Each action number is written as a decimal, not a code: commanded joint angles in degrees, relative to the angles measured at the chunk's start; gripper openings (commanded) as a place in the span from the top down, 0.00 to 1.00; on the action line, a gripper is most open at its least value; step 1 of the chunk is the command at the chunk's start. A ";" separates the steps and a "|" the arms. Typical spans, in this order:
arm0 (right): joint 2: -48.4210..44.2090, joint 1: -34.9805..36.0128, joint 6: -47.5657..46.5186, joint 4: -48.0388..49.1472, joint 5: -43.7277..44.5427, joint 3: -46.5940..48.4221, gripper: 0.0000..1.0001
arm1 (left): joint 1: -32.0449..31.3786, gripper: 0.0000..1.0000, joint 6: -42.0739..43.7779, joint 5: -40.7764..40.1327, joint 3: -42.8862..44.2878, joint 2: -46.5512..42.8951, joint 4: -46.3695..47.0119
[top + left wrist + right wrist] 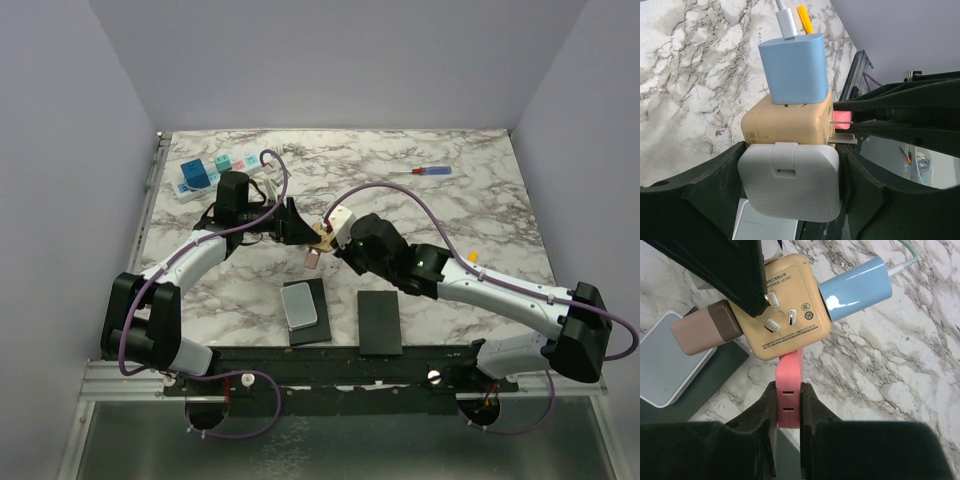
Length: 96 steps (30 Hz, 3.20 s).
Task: Pull the plug off the socket
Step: Remove the plug from the socket.
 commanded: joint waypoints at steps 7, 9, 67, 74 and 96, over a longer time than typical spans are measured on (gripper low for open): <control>-0.53 -1.06 1.13 -1.46 0.63 3.68 0.99 | 0.28 1.00 0.61 -1.28 1.78 0.58 2.71; -0.54 -1.07 1.22 -1.48 -0.15 3.68 0.99 | 0.27 1.00 0.50 -1.35 1.81 0.56 2.75; 3.30 -3.08 0.18 -9.48 -0.10 8.98 0.99 | 1.93 1.00 0.48 -1.61 1.72 1.75 2.31; 0.97 -3.11 -1.05 -12.16 -7.77 7.17 0.99 | 2.16 1.00 0.87 -1.94 1.95 1.72 1.83; 1.80 -2.18 -0.56 -16.41 -2.67 7.17 0.99 | 3.59 1.00 1.20 -1.55 2.03 1.80 1.25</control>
